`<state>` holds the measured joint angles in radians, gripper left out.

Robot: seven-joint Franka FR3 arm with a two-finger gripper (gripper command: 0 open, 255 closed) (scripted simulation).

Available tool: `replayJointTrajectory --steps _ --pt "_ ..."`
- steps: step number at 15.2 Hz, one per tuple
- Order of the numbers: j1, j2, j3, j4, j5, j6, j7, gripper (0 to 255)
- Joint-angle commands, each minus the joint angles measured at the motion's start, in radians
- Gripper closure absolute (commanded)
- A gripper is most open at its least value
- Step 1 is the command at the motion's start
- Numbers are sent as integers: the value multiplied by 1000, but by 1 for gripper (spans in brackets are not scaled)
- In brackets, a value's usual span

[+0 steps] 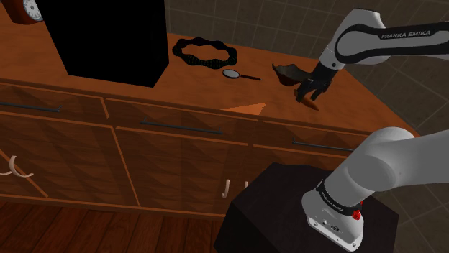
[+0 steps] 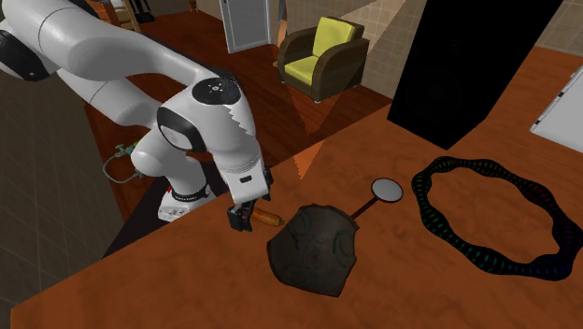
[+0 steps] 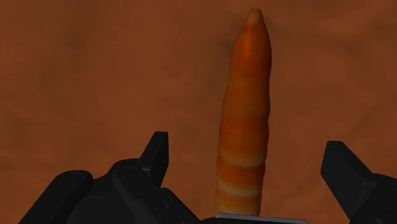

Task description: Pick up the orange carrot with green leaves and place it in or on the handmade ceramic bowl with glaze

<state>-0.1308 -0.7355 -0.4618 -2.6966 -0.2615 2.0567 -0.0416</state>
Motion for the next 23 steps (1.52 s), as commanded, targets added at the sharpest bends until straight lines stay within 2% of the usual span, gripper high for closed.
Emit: replayJointTrajectory --steps 1,8,9,18,23 --pt "-1 7 -5 -11 -3 19 -1 0" --pt "0 7 -5 -11 -3 19 -1 0" --pt "0 7 -5 -11 -3 19 -1 255" --pt "0 7 -6 -11 -4 19 0 255" --pt "4 -17 15 42 10 -57 3 255"
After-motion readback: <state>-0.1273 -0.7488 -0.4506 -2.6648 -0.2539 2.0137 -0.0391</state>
